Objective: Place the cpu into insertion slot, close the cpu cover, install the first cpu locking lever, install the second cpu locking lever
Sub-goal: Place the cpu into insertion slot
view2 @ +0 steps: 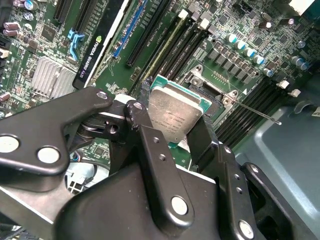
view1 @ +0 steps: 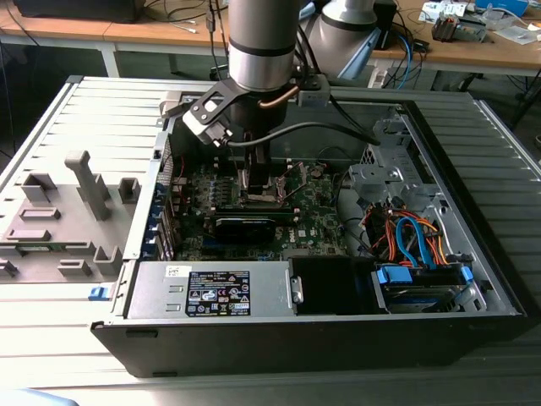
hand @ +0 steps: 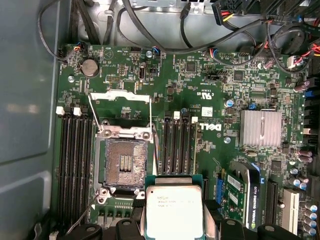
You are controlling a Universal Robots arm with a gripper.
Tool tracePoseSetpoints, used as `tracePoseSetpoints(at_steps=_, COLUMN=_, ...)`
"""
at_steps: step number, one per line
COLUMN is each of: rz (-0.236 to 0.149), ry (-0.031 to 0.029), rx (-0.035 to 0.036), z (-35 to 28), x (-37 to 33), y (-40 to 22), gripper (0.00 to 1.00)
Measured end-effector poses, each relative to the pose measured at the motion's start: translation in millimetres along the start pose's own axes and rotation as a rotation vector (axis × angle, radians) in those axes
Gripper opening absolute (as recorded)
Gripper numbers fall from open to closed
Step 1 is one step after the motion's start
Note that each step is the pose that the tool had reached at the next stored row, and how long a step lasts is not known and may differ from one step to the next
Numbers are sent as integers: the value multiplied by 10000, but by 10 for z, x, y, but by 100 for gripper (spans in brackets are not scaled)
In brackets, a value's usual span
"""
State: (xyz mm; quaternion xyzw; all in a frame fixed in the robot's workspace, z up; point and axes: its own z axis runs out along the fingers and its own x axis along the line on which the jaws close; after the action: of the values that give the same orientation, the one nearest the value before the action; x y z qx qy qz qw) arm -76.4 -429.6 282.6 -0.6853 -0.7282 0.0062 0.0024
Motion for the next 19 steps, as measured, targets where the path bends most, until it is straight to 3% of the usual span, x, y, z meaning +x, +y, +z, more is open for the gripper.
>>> tracePoseSetpoints(at_steps=3, rz=-1, ry=0, rx=0, z=3, x=0, y=-4, gripper=55)
tracePoseSetpoints(at_steps=5, rz=0, ry=0, rx=-1, z=50, x=4, y=-67, gripper=55)
tracePoseSetpoints(at_steps=17, rz=3, ry=2, rx=-1, z=61, x=34, y=-69, gripper=55)
tracePoseSetpoints(at_steps=18, rz=32, ry=148, rx=-9, z=62, x=46, y=-69, gripper=55)
tracePoseSetpoints(at_steps=19, rz=47, ry=209, rx=-12, z=63, x=45, y=-69, gripper=55)
